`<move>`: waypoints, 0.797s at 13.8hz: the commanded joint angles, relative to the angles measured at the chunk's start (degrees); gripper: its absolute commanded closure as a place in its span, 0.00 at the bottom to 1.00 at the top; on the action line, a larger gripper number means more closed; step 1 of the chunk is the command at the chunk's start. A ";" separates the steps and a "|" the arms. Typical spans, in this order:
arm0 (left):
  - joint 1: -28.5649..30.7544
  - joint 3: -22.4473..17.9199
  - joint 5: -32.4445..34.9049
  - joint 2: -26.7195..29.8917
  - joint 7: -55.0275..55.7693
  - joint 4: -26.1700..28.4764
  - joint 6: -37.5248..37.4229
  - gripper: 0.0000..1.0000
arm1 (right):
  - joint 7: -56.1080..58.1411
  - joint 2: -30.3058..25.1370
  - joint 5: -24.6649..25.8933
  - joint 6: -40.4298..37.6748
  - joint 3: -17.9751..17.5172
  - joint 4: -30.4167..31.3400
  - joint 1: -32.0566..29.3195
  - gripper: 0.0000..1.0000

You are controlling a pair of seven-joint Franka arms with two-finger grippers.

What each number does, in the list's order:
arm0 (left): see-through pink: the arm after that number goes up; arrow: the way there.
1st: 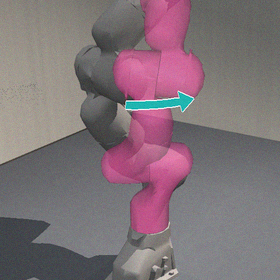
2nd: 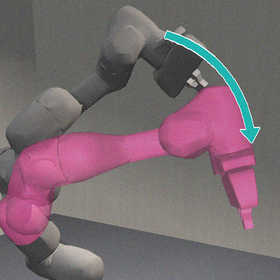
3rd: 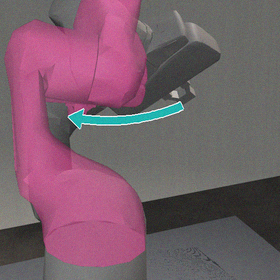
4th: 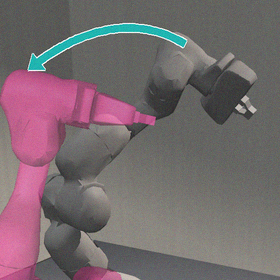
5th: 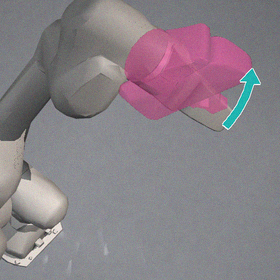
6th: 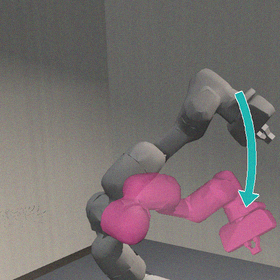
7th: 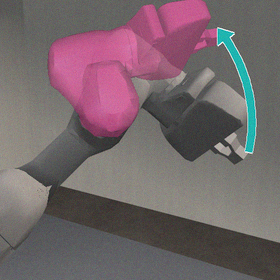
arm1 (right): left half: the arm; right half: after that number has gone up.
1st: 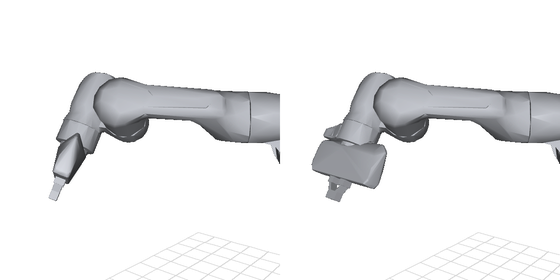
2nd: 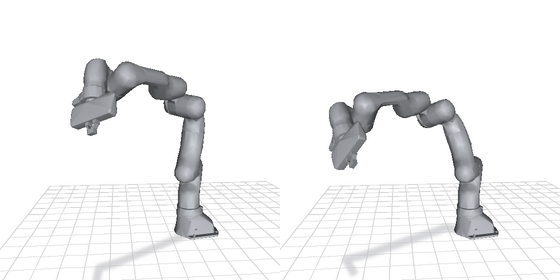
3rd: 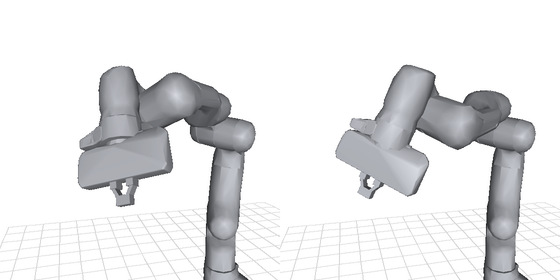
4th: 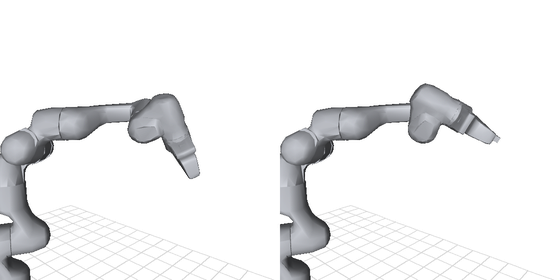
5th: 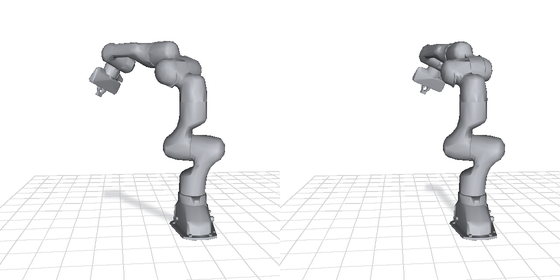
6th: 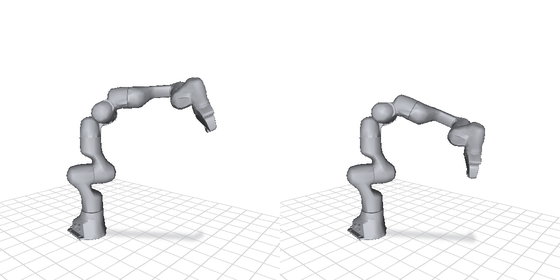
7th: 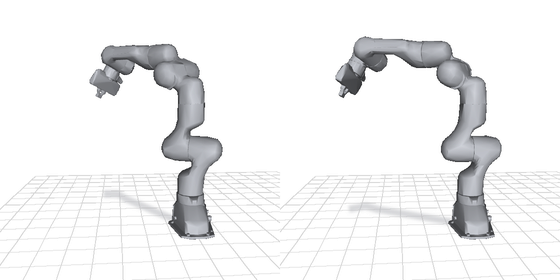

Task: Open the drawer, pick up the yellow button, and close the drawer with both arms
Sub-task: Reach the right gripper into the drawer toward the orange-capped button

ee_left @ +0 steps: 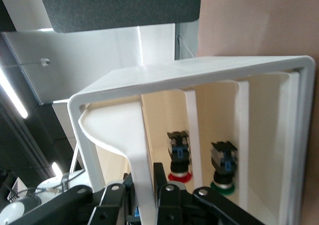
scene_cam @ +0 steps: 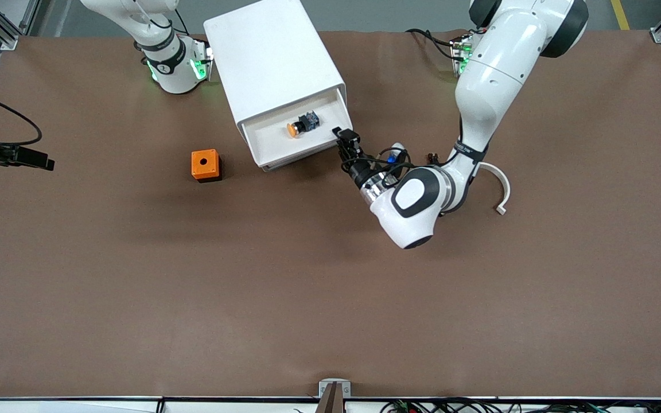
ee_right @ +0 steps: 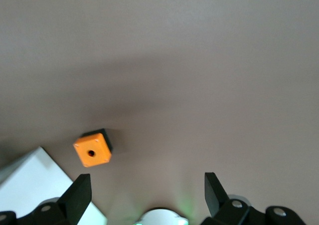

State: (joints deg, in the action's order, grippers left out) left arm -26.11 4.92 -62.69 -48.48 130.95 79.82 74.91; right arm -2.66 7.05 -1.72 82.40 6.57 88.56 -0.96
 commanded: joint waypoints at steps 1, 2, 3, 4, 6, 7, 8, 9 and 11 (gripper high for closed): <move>2.11 0.00 -1.91 0.05 -0.51 -0.63 4.98 0.86 | -10.75 -0.72 -1.36 -0.93 -0.77 -0.67 3.31 0.00; 2.38 0.00 -1.91 0.05 -0.52 -0.63 5.07 0.86 | -16.01 -1.07 -1.45 -1.10 -0.85 -0.76 4.90 0.00; 2.99 0.00 -2.00 0.05 -0.60 -0.63 5.16 0.86 | -20.76 -1.16 -1.53 -1.19 -1.11 -0.76 6.57 0.00; 3.43 0.09 -2.09 0.14 -0.60 -0.63 5.16 0.86 | -24.90 -2.03 -2.23 -1.19 -1.20 -0.76 8.76 0.00; 4.49 0.09 -2.18 0.14 -0.78 -0.63 5.16 0.83 | -33.07 -2.48 -5.21 -1.11 -1.12 -0.67 11.84 0.00; 4.67 0.09 -2.18 0.23 -0.78 -0.72 5.07 0.81 | -37.20 -2.57 -5.57 -0.67 -1.12 -0.67 13.95 0.00; 5.19 0.09 -2.18 0.23 -0.78 -0.72 5.16 0.81 | -41.07 -2.57 -5.66 0.12 -1.12 -0.76 16.32 0.00; 5.28 0.09 -2.09 0.14 -0.78 -0.72 5.16 0.81 | -45.98 -2.74 -6.01 1.69 -1.12 -0.76 18.51 0.00; 5.37 0.09 -2.00 0.14 -0.87 -0.72 5.07 0.78 | -57.92 -3.01 -7.16 3.72 -1.12 -0.32 24.04 0.00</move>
State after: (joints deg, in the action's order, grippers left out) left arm -21.19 5.00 -63.84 -48.30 130.51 79.35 78.51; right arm -51.29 4.88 -7.55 84.80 4.85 87.73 18.50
